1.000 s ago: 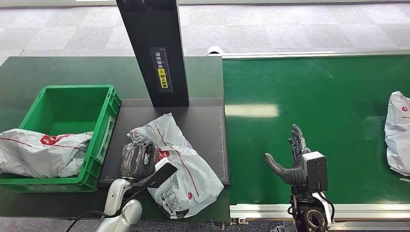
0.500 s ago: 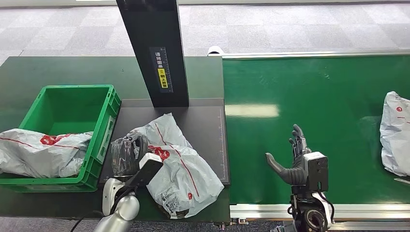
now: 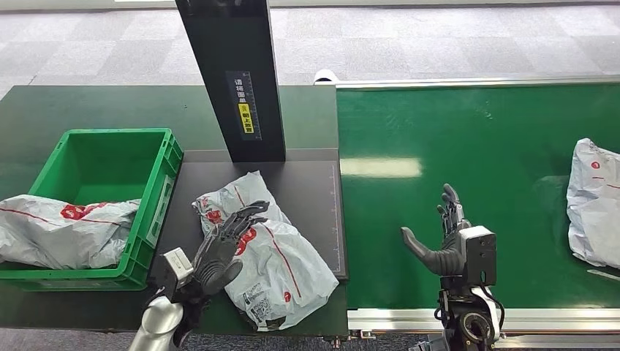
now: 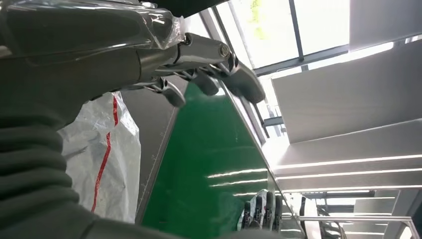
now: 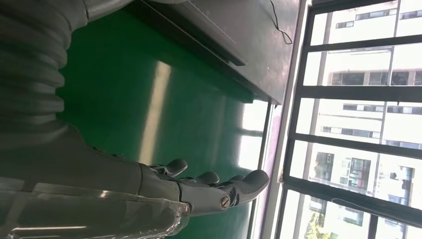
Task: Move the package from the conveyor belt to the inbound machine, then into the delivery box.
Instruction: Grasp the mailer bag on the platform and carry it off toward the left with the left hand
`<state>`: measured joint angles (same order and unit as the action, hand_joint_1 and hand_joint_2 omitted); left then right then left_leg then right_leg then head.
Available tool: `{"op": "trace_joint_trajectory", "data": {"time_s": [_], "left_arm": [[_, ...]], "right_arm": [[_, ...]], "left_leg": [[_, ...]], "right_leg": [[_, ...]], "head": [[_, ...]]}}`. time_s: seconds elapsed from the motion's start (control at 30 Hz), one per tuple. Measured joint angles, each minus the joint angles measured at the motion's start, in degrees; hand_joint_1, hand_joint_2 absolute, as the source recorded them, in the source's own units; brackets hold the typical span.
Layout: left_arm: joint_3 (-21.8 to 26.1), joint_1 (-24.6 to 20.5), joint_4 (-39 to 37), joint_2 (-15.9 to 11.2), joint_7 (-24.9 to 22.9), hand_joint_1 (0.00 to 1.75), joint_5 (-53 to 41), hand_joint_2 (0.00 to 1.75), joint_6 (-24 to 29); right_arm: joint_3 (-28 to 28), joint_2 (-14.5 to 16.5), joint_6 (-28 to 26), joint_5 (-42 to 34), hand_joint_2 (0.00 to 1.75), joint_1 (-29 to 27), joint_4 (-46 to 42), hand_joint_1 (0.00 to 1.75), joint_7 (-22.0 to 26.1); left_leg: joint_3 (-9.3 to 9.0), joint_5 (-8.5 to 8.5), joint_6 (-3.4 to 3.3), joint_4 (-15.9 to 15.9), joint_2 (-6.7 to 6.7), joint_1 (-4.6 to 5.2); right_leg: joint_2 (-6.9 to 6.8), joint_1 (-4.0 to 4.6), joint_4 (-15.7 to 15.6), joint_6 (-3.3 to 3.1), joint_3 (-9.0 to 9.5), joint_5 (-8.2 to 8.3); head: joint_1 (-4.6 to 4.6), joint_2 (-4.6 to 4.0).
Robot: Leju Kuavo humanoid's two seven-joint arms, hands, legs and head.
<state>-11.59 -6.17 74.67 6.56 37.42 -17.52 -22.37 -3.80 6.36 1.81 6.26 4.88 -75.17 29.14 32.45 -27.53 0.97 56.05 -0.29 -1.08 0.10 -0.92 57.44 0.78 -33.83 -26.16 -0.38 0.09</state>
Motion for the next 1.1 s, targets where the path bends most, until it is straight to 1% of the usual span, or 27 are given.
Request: {"op": "trace_joint_trajectory", "data": {"time_s": [0.23,0.3,0.37,0.47,0.53,0.63,0.7,0.8,0.87,1.0,1.1], "left_arm": [[0.00,0.22,0.71,-0.11,0.18,0.00,-7.31,1.75,5.34],[-0.03,0.22,0.82,-0.11,0.15,0.00,-9.98,1.75,8.22],[-0.21,0.22,1.02,-0.11,-0.25,0.00,-13.61,1.75,12.24],[-1.17,0.22,1.15,-0.14,-3.01,0.00,-22.24,1.75,20.24],[-2.19,0.20,1.10,-0.22,-5.53,0.00,-27.75,1.75,24.35],[-3.73,0.17,0.74,-0.45,-8.52,0.00,-32.73,1.75,27.28],[-4.53,0.04,0.10,-0.57,-12.26,0.00,-37.43,1.75,28.81],[-5.48,-0.45,-2.77,-0.73,-18.90,0.00,-45.33,1.75,29.43],[-5.82,-0.91,-5.78,-0.78,-21.18,0.00,-47.54,1.75,28.12],[-6.15,-2.72,-10.75,-0.81,-22.68,0.00,-48.44,1.75,24.72],[-6.26,-3.95,-13.02,-0.80,-22.85,0.00,-48.55,1.75,23.69]], "right_arm": [[-0.02,0.00,0.30,0.51,1.75,0.15,0.00,0.00,-0.09],[-0.04,0.00,0.42,0.58,1.75,0.37,0.01,0.00,-0.14],[-0.10,0.00,0.45,0.60,1.75,0.63,0.02,0.00,-0.17],[-0.23,0.00,0.45,0.59,1.75,0.83,0.02,0.00,-0.17],[-0.37,0.00,0.46,0.61,1.75,0.83,0.02,0.00,-0.17],[-0.52,0.00,0.55,0.79,1.75,0.80,0.02,0.00,-0.17],[-0.55,0.00,0.70,0.97,1.75,0.77,0.02,0.00,-0.17],[-0.56,0.00,1.09,1.30,1.75,0.76,0.03,0.00,-0.17],[-0.57,0.01,1.30,1.49,1.75,0.77,0.13,0.00,-0.17],[-0.52,0.03,1.40,1.78,1.75,0.77,0.64,0.00,-0.12],[-0.48,0.04,1.40,1.89,1.75,0.77,1.01,0.00,-0.07]], "left_leg": [[0.00,0.00,0.00,0.00,0.00,0.00],[0.00,0.00,0.00,0.00,0.00,0.00],[0.00,0.00,0.00,0.00,0.00,0.00],[0.00,0.00,0.00,0.00,-0.01,0.00],[0.00,0.00,0.00,0.00,-0.01,0.00],[0.00,0.00,0.00,0.00,0.00,0.00],[0.00,0.00,0.00,0.00,0.00,0.00],[0.00,0.00,0.00,0.00,0.00,0.00],[0.00,0.00,0.00,0.00,0.01,0.00],[-0.12,-0.01,0.00,-0.02,-0.10,0.00],[-0.47,-0.08,-0.01,-0.03,-0.29,0.01]], "right_leg": [[0.00,0.00,0.00,0.00,0.00,0.00],[0.00,0.00,0.00,0.00,0.00,0.00],[0.00,0.00,0.00,0.00,-0.01,0.00],[0.00,0.00,0.00,0.00,-0.01,0.00],[0.00,0.00,0.00,0.00,-0.01,0.00],[0.00,0.00,0.00,0.00,-0.01,0.00],[0.00,0.00,0.00,0.00,-0.02,0.00],[0.00,0.00,0.00,0.00,-0.02,0.00],[0.00,0.00,0.00,0.00,-0.01,0.00],[-0.11,-0.01,0.00,0.03,0.21,-0.07],[-0.28,-0.02,-0.02,0.06,0.66,-0.25]], "head": [[0.00,0.00],[0.00,0.00],[0.00,0.00],[0.01,0.00],[0.00,0.00],[0.01,0.00],[0.01,0.00],[0.01,0.00],[0.00,0.00],[-0.01,0.00],[-0.01,0.00]]}}
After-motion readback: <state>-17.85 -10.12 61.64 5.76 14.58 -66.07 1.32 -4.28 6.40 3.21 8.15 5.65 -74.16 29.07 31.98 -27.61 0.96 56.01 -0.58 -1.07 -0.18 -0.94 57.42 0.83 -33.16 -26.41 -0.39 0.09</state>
